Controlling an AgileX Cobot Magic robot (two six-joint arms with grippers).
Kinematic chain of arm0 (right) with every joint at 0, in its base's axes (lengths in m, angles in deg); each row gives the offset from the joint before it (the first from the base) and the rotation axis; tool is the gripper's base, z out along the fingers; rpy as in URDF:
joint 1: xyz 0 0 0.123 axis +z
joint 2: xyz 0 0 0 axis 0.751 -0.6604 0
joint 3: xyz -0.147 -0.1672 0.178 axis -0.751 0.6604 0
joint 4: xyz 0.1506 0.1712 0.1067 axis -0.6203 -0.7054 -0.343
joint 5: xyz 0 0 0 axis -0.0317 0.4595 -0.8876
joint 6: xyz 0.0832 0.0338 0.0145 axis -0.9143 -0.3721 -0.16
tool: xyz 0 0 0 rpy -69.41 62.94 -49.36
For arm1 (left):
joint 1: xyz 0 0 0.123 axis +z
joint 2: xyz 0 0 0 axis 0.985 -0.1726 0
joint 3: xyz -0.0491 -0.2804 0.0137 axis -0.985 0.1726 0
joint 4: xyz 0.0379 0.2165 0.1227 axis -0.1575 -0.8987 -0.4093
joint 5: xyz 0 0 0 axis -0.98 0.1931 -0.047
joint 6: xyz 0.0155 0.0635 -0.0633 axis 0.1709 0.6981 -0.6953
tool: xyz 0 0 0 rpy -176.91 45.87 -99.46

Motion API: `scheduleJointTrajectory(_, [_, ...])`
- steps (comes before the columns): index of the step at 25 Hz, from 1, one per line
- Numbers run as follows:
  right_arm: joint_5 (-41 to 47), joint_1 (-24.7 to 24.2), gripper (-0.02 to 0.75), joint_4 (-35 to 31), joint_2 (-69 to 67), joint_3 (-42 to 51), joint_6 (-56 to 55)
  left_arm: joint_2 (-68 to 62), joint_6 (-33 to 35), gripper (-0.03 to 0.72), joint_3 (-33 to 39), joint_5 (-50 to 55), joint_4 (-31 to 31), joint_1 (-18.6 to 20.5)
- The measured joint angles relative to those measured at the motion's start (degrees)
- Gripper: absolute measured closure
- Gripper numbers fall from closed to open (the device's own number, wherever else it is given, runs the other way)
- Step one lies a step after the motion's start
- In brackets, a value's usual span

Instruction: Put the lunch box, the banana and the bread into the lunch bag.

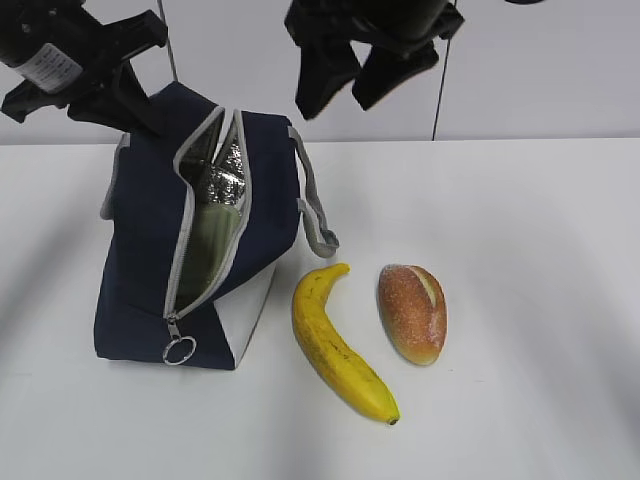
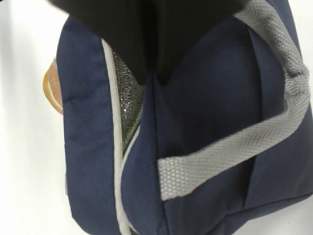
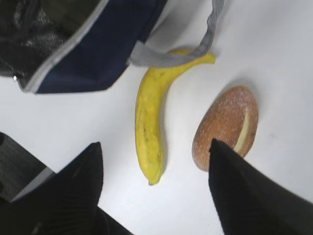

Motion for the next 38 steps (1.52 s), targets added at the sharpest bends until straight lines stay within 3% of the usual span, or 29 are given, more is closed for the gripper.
scheduleJointTrajectory(9, [0.0, 0.8, 0.24, 1.5, 8.0, 20.7, 2.1, 0.0, 0.0, 0.691, 0.0, 0.0, 0.0, 0.0])
scheduleJointTrajectory(16, [-5.7, 2.1, 0.24, -0.3, 8.4, 29.4, 3.3, 0.0, 0.0, 0.691, 0.0, -0.1, 0.0, 0.0])
scheduleJointTrajectory(25, [-14.8, 2.4, 0.24, -3.9, 8.4, 36.6, 7.3, 0.0, 0.0, 0.691, 0.0, -0.1, 0.0, 0.0])
scheduleJointTrajectory(38, [-19.0, 2.8, 0.241, -6.5, 3.8, 37.0, 8.6, 0.0, 0.0, 0.691, 0.0, 0.0, 0.0, 0.0])
